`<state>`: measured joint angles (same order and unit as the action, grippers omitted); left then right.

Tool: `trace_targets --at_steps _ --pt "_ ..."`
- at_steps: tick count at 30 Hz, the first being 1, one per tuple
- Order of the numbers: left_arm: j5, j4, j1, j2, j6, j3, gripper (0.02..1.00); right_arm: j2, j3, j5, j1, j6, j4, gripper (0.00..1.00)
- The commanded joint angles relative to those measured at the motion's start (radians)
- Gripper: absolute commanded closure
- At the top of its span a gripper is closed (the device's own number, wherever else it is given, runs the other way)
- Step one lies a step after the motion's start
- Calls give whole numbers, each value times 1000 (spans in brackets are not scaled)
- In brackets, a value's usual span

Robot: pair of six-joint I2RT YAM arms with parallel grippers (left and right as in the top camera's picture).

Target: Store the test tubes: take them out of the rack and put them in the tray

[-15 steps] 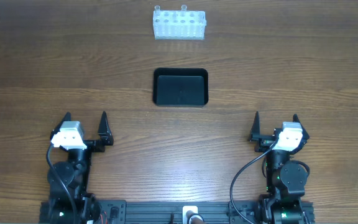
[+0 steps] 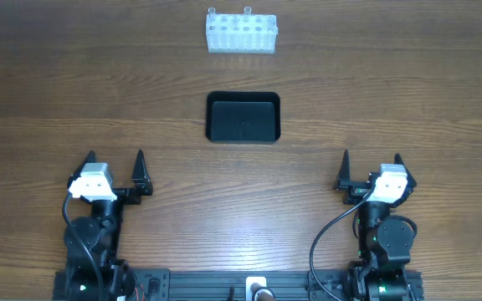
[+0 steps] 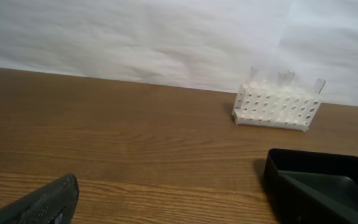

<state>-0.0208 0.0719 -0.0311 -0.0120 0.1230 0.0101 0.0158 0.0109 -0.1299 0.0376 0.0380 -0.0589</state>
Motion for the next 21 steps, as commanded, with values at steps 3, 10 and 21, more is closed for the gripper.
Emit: trace_targets --at_steps 3,10,21 --pt "14 -23 5 -14 -10 -4 20 -8 -6 5 7 4 -5 9" --pt "13 -423 5 -298 -3 4 20 -8 -6 5 7 4 -5 9" --pt "32 -580 -14 -835 19 329 20 -8 -6 5 7 4 -5 7"
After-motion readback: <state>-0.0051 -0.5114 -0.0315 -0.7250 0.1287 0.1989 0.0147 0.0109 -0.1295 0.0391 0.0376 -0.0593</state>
